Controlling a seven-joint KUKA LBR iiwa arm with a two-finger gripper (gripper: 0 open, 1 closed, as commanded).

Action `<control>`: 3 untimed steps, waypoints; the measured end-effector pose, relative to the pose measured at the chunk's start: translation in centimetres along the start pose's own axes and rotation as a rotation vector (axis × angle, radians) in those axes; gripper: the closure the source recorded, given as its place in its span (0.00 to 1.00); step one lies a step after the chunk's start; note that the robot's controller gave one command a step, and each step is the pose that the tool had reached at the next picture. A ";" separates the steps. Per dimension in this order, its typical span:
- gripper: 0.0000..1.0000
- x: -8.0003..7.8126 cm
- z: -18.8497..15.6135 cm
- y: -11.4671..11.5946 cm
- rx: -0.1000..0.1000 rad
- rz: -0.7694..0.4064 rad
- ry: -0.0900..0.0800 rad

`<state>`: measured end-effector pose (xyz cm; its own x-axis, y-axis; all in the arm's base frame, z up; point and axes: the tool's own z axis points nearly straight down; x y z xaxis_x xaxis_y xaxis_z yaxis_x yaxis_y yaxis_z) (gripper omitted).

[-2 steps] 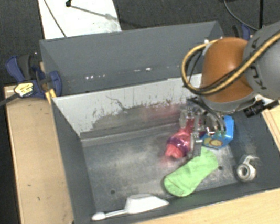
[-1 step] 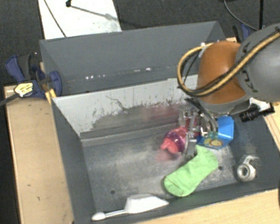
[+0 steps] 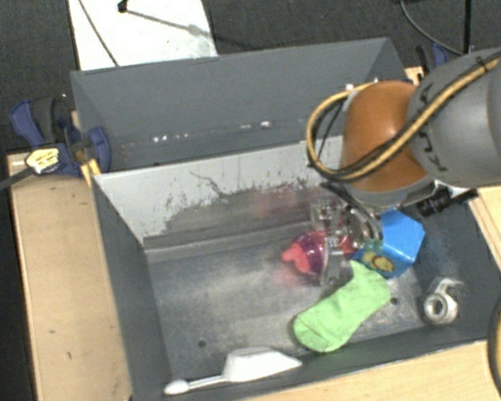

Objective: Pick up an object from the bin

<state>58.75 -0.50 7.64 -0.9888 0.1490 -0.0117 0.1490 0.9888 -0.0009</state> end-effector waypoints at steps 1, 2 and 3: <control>1.00 0.0 0.0 0.0 0.000 0.000 0.000; 1.00 0.2 -0.8 0.0 0.000 0.001 0.005; 1.00 0.1 -2.8 0.0 -0.002 0.001 0.007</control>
Offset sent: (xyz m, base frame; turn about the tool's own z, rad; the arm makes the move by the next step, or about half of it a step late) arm 0.0000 -0.0002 0.0942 0.0000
